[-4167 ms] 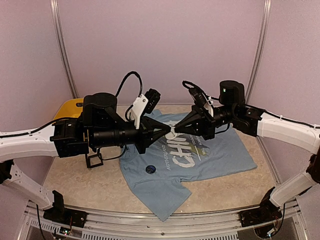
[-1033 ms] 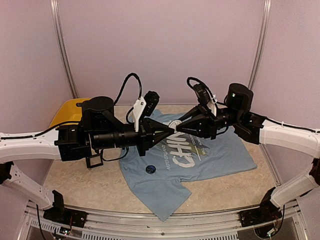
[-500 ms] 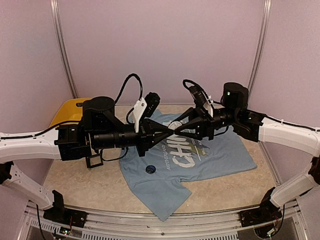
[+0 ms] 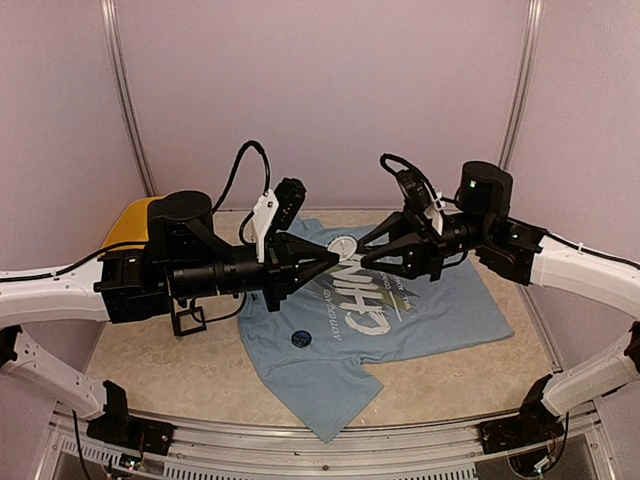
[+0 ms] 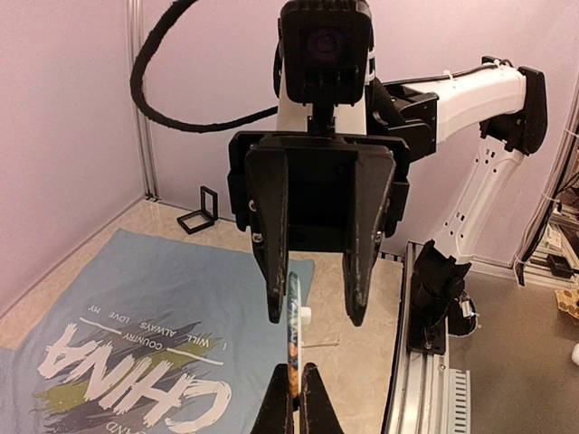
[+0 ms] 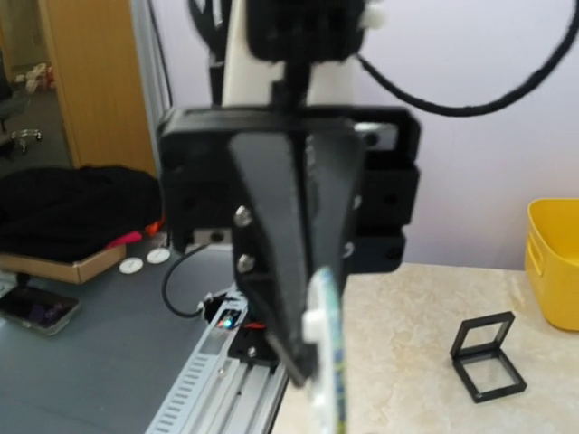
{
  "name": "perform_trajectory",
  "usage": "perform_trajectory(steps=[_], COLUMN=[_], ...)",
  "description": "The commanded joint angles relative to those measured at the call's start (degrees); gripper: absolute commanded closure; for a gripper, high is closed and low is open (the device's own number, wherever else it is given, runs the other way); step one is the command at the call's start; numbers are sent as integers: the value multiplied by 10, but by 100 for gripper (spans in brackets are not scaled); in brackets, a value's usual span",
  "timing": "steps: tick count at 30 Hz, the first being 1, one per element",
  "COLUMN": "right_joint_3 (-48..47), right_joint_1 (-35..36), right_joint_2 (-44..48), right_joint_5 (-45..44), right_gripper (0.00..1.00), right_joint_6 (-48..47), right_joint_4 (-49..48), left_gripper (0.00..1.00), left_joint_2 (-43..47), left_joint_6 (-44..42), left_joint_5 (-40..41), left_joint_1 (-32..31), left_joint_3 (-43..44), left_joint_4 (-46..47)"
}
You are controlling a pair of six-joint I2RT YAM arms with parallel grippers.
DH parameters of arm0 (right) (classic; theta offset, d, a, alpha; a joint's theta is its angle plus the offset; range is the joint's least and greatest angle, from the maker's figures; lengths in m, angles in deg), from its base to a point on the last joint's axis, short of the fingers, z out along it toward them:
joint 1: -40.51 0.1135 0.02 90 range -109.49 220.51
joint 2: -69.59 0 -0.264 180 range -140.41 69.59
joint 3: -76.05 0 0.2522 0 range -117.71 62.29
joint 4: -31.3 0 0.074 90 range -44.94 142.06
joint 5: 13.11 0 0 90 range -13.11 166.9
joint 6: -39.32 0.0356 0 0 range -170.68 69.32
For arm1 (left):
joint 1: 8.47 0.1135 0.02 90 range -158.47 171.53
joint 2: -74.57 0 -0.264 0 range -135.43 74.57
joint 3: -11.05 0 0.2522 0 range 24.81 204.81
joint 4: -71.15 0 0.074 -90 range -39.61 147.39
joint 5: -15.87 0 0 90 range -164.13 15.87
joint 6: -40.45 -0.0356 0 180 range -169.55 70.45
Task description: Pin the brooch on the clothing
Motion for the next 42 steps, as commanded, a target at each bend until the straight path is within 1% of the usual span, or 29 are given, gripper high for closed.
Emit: perform_trajectory(steps=[1,6,16,25,27,29,32,34,36,37,38,39,42], right_joint_3=[2,3,-1,-6,-6,-8,-9,-6,-9,-12,-11,-9,24], right_joint_1=[-2,-1,0,-1,0,0,0,-1,-8,-14,-24,-34,-59], right_joint_2=[-5,-1,-9,-24,-25,-27,-27,-27,-36,-43,-52,-60,-75], right_joint_5=[-27,-37,-49,-30,-28,-22,-5,-18,-56,-76,-89,-99,-138], right_gripper=[75,84,87,88,93,100,100,100,100,100,100,100,100], right_joint_6=[56,76,64,53,52,53,51,51,44,46,55,66,99], right_joint_4=[-56,-78,-53,-25,-24,-24,-24,-25,-1,17,26,27,2], left_gripper=[100,100,100,100,100,100,100,100,56,41,31,26,20], left_joint_2=[-1,-5,-13,-13,-14,-14,-18,-20,-22,-22,-22,-19,-7], left_joint_6=[-3,-2,-3,-5,-4,-4,2,11,40,63,86,112,179], left_joint_5=[1,-2,-5,0,-1,1,4,32,100,120,131,134,140], left_joint_1=[-1,-1,-1,-1,-1,-1,-2,0,8,19,32,47,87], left_joint_3=[1,1,5,6,7,7,7,7,1,-2,-8,-17,-71], left_joint_4=[2,1,5,6,5,5,6,5,1,-5,-10,-12,-2])
